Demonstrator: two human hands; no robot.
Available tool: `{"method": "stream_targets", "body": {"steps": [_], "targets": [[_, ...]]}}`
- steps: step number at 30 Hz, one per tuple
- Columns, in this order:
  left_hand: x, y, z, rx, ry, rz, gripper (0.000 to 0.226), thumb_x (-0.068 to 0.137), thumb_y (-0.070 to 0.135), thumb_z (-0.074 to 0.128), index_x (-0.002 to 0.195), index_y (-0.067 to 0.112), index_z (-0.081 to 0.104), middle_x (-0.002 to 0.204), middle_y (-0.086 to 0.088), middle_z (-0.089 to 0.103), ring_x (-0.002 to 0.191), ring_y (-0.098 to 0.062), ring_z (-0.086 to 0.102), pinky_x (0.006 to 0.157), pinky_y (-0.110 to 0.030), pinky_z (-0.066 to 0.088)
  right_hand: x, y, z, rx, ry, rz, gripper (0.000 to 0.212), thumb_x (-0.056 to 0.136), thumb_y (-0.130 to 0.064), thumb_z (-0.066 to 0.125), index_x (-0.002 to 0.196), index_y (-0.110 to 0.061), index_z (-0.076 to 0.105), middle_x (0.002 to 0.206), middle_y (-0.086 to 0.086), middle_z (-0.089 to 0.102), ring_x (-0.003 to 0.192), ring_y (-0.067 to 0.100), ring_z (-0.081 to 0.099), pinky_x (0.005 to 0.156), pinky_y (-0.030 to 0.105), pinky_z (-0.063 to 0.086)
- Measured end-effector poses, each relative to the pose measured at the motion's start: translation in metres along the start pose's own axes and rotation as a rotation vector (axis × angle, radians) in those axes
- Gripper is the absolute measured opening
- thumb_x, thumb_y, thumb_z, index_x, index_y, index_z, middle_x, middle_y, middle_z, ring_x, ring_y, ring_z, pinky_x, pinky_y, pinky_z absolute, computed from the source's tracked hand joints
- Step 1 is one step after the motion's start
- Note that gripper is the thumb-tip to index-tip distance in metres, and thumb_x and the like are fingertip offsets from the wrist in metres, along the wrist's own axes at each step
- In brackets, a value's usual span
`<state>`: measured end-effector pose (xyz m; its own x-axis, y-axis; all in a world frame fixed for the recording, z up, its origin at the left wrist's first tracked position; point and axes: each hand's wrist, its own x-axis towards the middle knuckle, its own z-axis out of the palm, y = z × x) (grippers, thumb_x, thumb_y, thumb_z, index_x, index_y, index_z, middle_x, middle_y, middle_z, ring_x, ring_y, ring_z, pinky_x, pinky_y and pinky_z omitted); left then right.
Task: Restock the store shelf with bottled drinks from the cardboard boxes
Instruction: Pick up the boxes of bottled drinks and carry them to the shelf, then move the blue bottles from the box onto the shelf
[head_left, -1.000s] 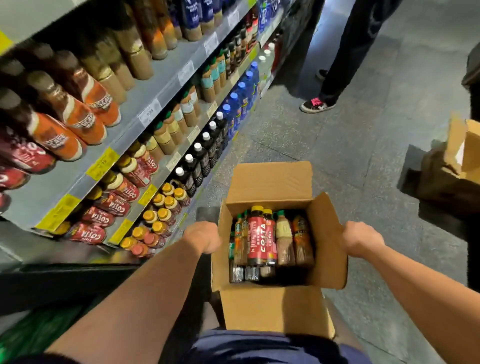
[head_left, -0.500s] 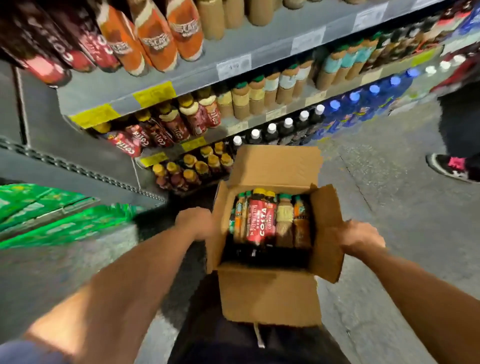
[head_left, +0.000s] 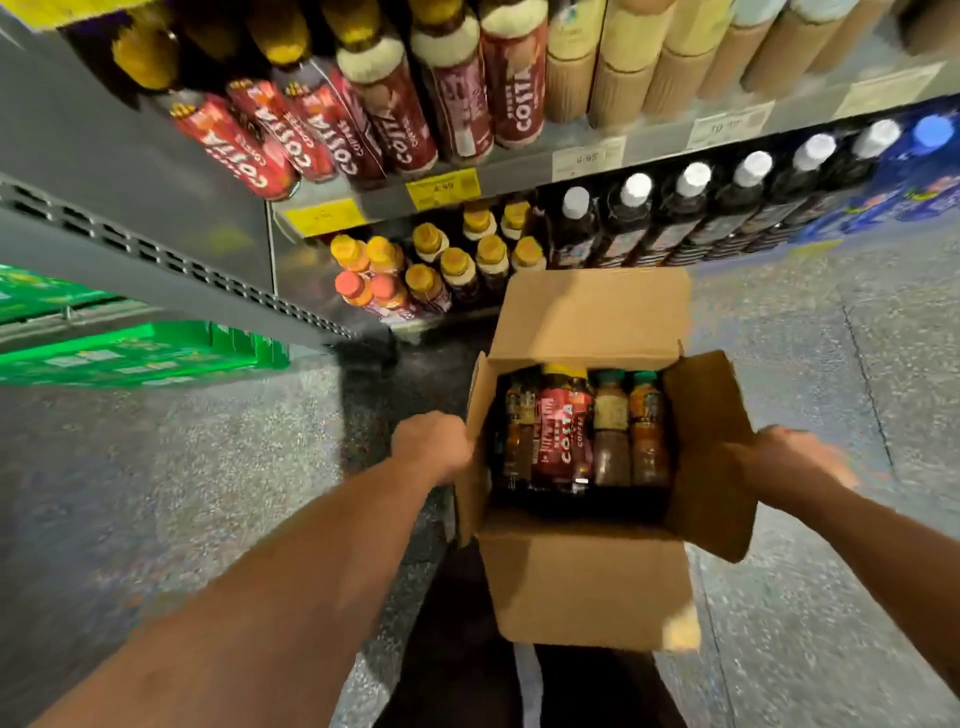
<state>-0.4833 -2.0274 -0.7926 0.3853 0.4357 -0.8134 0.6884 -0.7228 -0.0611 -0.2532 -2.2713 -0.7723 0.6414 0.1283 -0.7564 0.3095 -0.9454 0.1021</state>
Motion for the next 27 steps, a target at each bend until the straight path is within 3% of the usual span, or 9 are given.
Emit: {"method": "stream_targets", "body": {"steps": [7, 11, 13, 16, 22, 27], "targets": [[0.022, 0.003, 0.026, -0.015, -0.049, -0.014, 0.026, 0.095, 0.033, 0.044, 0.094, 0.014, 0.061, 0.102, -0.009, 0.064, 0.095, -0.031, 0.061, 0.068, -0.035, 0.04, 0.039, -0.025, 0.016, -0.106, 0.065, -0.024, 0.02, 0.085, -0.033, 0.056, 0.089, -0.015, 0.065, 0.062, 0.004, 0.043, 0.071, 0.025, 0.049, 0.068, 0.03, 0.038], [0.017, 0.008, 0.014, -0.021, -0.042, -0.037, 0.023, 0.095, 0.034, 0.044, 0.085, 0.016, 0.054, 0.092, -0.007, 0.059, 0.087, -0.028, 0.06, 0.066, -0.034, 0.041, 0.04, -0.028, 0.01, -0.122, 0.009, 0.016, 0.03, 0.088, -0.034, 0.053, 0.1, -0.01, 0.065, 0.081, 0.012, 0.055, 0.09, 0.032, 0.061, 0.08, 0.036, 0.048], [0.01, 0.017, 0.006, 0.015, -0.074, -0.011, 0.021, 0.094, 0.032, 0.047, 0.092, 0.015, 0.059, 0.098, -0.007, 0.063, 0.092, -0.028, 0.062, 0.068, -0.034, 0.043, 0.036, -0.03, 0.003, -0.181, -0.1, -0.004, 0.032, 0.087, -0.031, 0.054, 0.108, -0.008, 0.063, 0.097, 0.015, 0.06, 0.1, 0.035, 0.06, 0.091, 0.043, 0.049], [0.003, 0.033, -0.015, 0.015, -0.105, 0.031, 0.031, 0.094, 0.039, 0.045, 0.104, 0.015, 0.062, 0.105, -0.007, 0.063, 0.097, -0.028, 0.061, 0.071, -0.035, 0.043, 0.019, -0.037, -0.023, -0.167, -0.074, 0.004, 0.03, 0.085, -0.025, 0.052, 0.109, -0.009, 0.059, 0.107, 0.015, 0.061, 0.102, 0.034, 0.059, 0.09, 0.042, 0.049], [-0.014, 0.064, -0.098, -0.021, 0.053, 0.186, 0.021, 0.093, 0.042, 0.045, 0.092, 0.022, 0.052, 0.094, -0.001, 0.056, 0.086, -0.024, 0.054, 0.066, -0.032, 0.038, -0.023, -0.076, -0.082, -0.079, -0.006, -0.107, 0.032, 0.09, -0.032, 0.051, 0.111, -0.01, 0.061, 0.103, 0.014, 0.06, 0.096, 0.031, 0.059, 0.075, 0.031, 0.043], [-0.058, 0.066, -0.153, 0.016, 0.205, 0.172, 0.031, 0.093, 0.039, 0.042, 0.105, 0.018, 0.061, 0.102, -0.003, 0.06, 0.092, -0.025, 0.059, 0.065, -0.03, 0.039, -0.077, -0.1, -0.129, -0.157, 0.106, -0.216, 0.034, 0.094, -0.025, 0.046, 0.124, -0.012, 0.056, 0.125, 0.012, 0.059, 0.112, 0.031, 0.057, 0.088, 0.036, 0.046]]}}
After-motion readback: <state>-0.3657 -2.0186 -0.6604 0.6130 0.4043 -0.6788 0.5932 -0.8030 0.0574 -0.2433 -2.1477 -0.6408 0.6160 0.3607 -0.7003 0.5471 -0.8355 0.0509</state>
